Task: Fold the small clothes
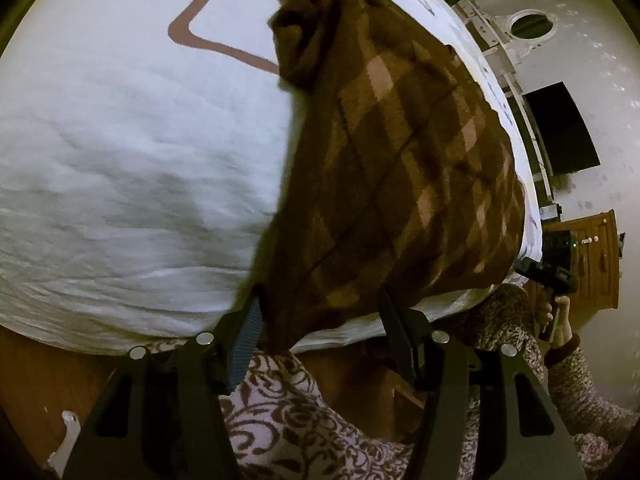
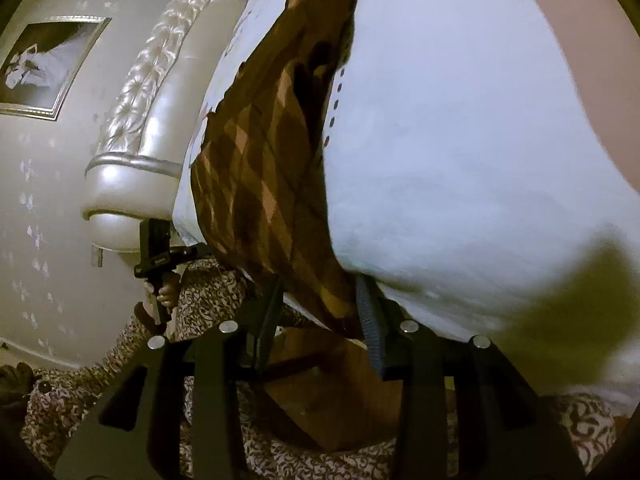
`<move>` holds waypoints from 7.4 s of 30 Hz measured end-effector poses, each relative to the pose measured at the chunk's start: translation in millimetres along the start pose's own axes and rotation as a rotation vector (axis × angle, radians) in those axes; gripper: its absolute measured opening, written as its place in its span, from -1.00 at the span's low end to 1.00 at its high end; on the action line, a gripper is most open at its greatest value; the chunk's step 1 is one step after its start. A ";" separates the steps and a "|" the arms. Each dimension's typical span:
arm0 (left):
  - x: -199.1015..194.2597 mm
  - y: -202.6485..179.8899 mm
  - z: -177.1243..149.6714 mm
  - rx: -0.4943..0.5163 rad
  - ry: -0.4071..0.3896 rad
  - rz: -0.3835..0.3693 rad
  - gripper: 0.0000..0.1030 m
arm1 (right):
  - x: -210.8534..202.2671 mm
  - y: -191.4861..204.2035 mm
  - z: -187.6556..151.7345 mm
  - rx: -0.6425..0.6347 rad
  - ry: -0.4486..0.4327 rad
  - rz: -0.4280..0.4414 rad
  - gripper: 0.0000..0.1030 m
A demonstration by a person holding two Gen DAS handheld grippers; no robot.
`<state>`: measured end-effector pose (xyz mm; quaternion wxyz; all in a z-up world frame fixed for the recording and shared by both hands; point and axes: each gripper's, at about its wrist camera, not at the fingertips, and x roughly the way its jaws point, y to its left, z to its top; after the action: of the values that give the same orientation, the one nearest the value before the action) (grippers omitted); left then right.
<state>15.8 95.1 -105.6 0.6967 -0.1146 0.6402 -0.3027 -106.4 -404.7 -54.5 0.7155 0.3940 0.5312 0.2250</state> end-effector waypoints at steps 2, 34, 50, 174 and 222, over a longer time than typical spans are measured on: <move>3.2 -0.8 0.7 0.000 0.010 0.011 0.14 | 4.2 -0.5 0.5 -0.007 0.012 0.014 -0.25; -10.8 -18.7 -11.0 0.052 -0.067 -0.128 -0.91 | 15.6 31.6 -4.9 -0.048 0.003 0.099 -0.93; -123.8 -44.5 -17.0 -0.002 -0.457 -0.487 -0.91 | -48.8 89.1 -11.0 -0.080 -0.163 0.340 -0.93; -36.0 57.4 54.4 -0.366 -0.402 -0.259 0.21 | 29.5 141.5 101.9 -0.016 -0.329 -0.133 -0.01; -10.6 58.3 84.1 -0.441 -0.331 -0.217 -0.59 | 248.1 298.2 203.6 -0.226 -0.001 -0.298 0.01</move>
<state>112.7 128.0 -115.9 0.7137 -0.3787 0.5521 -0.2061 196.4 -111.7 65.8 0.7810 0.2285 0.5545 0.1744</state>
